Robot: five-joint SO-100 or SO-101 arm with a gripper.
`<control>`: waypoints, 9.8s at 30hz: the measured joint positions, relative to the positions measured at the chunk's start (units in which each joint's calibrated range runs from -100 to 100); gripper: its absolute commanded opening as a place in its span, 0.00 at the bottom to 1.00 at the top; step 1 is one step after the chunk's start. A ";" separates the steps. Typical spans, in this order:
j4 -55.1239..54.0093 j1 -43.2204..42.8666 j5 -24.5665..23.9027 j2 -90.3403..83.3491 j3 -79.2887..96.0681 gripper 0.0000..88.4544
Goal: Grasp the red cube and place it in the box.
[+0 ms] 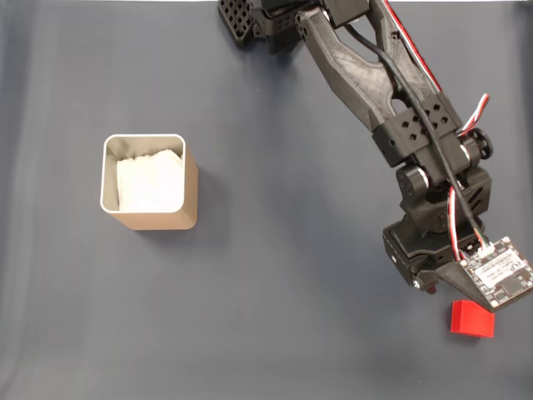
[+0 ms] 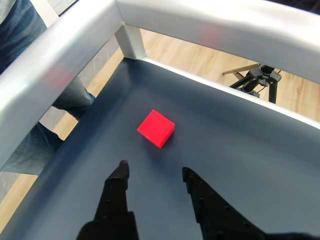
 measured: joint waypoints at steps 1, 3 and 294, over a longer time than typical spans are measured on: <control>-0.49 0.00 0.00 0.45 -0.18 0.36; -1.62 0.00 0.00 1.34 -0.18 0.38; -74.74 -2.86 4.40 21.40 14.57 0.18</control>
